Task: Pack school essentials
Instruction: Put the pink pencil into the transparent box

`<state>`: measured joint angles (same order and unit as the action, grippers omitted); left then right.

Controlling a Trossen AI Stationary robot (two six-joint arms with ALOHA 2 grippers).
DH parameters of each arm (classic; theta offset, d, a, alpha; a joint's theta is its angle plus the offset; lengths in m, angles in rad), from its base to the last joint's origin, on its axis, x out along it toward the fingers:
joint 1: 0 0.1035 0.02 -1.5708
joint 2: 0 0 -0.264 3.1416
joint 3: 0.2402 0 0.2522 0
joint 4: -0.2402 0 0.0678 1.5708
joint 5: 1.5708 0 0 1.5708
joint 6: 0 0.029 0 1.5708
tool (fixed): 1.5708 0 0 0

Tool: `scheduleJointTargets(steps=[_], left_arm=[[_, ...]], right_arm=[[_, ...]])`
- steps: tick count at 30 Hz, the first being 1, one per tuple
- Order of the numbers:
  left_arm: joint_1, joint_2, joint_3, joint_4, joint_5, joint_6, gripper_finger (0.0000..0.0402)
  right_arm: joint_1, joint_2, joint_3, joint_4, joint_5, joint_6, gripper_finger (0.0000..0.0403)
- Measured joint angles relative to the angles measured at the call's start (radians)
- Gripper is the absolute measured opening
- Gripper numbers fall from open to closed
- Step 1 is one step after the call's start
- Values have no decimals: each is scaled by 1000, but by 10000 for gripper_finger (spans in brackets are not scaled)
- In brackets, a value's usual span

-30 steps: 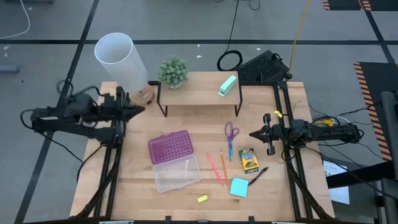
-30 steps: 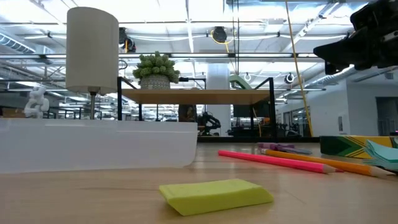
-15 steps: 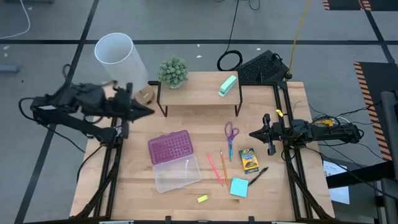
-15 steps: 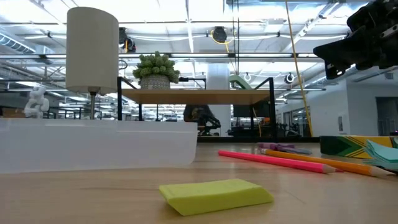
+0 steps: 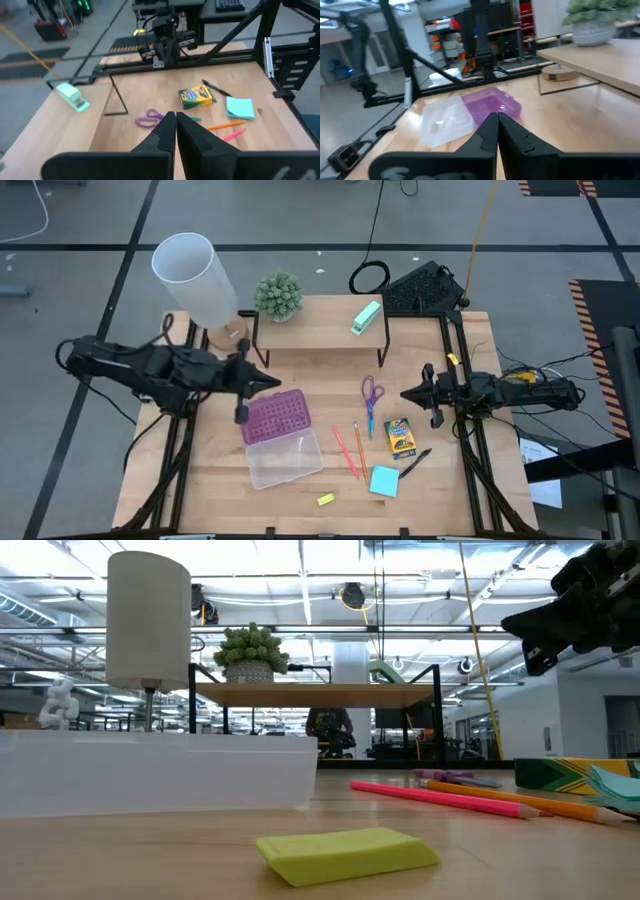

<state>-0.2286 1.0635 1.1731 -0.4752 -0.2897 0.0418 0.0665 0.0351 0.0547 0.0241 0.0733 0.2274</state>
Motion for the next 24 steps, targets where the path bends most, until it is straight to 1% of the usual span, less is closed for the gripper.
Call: scheduleJointTargets(steps=[3,6,9,15,19,24], left_arm=[[9,-1,-56,83,-1,35,19],[13,-7,-86,112,-1,39,19],[13,-4,-104,123,-1,35,19],[12,-4,-111,124,-1,36,19],[12,-5,-111,128,-1,48,19],[12,9,-111,126,-1,58,19]], right_arm=[[0,40,70,-95,8,25,0],[0,107,195,-163,13,47,0],[0,209,332,-297,31,49,0],[0,441,664,-538,31,43,0],[0,587,860,-653,31,41,0],[0,750,1075,-793,31,14,0]])
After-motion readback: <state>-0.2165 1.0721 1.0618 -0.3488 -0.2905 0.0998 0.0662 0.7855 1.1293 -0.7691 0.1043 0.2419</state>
